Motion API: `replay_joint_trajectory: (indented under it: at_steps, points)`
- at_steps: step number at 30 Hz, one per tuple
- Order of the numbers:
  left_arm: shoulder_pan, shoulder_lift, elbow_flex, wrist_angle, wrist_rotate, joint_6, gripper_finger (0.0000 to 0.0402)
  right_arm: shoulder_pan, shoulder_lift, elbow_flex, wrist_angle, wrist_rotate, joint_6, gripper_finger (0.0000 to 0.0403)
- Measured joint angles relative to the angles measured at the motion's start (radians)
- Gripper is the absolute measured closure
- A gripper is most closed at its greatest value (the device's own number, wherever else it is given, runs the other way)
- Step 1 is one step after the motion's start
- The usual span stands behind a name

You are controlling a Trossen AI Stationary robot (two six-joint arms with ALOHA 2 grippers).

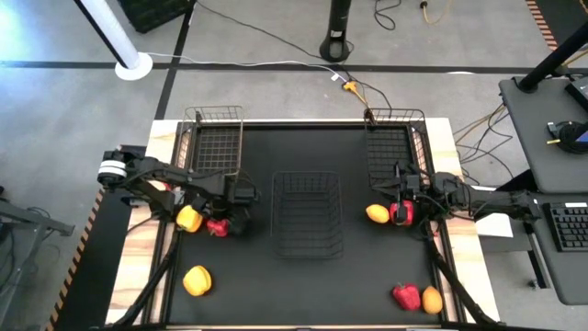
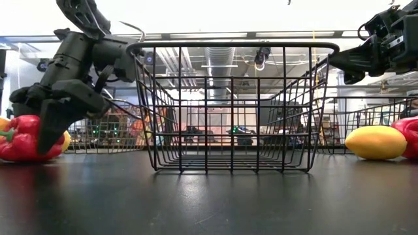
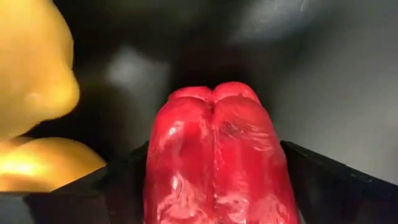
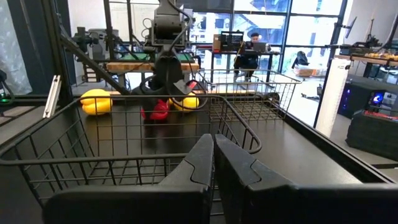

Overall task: Sort produce into baskets
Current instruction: Put the left red bell pepper into the bottom wire basket

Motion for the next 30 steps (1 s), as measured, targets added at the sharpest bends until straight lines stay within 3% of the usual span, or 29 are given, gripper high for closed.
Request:
replay_joint_trajectory:
  at_steps: [9,14,19,24,30]
  points:
    - [-0.028,0.000,0.015,0.004,0.000,-0.006,0.0092,0.000,0.000,0.000,0.000,0.000,0.000,0.0393]
    - [-0.060,-0.001,0.103,-0.003,-0.013,0.002,0.0092,0.000,0.000,0.000,0.000,0.000,0.000,0.0393]
    - [-0.133,-0.001,0.240,-0.120,-0.084,0.018,0.0092,0.000,0.000,0.000,0.000,0.000,0.000,0.0393]
    - [-0.226,-0.001,0.422,-0.276,-0.213,-0.045,0.0092,0.000,0.000,0.000,0.000,0.000,0.000,0.0393]
    - [-0.288,0.004,0.657,-0.222,-0.484,0.016,0.0092,0.000,0.000,0.000,0.000,0.000,0.000,0.0393]
